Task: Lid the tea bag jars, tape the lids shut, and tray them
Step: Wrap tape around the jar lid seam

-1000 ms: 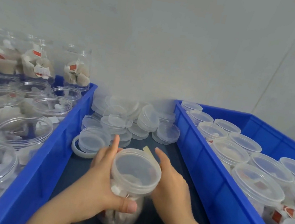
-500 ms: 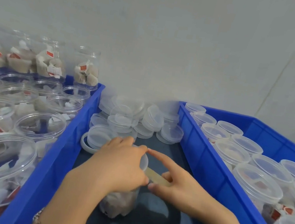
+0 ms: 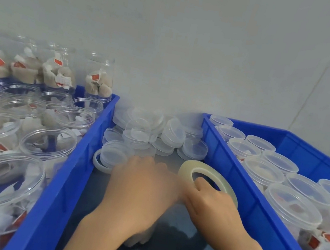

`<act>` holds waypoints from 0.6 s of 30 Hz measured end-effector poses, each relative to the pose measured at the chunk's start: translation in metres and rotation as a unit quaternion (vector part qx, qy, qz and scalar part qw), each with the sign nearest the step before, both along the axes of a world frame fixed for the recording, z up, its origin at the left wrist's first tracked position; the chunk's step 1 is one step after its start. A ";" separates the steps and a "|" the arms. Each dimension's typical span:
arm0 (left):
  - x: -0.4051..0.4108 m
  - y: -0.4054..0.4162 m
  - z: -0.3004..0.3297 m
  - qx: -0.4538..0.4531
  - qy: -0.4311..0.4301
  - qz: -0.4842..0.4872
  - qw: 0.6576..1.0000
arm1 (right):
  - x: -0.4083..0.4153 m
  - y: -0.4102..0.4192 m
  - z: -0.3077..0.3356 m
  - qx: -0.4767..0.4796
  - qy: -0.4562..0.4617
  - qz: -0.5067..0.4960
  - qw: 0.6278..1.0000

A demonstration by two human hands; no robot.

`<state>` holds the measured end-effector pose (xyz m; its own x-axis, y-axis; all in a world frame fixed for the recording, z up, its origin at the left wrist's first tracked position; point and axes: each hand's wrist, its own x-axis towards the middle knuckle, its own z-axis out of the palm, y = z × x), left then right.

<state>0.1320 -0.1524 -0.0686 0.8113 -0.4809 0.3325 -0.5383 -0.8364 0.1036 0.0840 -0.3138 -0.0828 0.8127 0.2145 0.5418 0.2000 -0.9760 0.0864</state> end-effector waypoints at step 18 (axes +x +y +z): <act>-0.013 -0.018 0.008 -0.018 -0.002 0.161 0.987 | 0.085 0.028 -0.011 0.232 0.163 -0.141 0.949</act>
<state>0.1190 -0.1705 -0.0610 0.9186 -0.1861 0.3485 -0.2452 -0.9602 0.1337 0.1693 -0.2858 -0.0939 0.9428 -0.2364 0.2351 -0.1322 -0.9125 -0.3872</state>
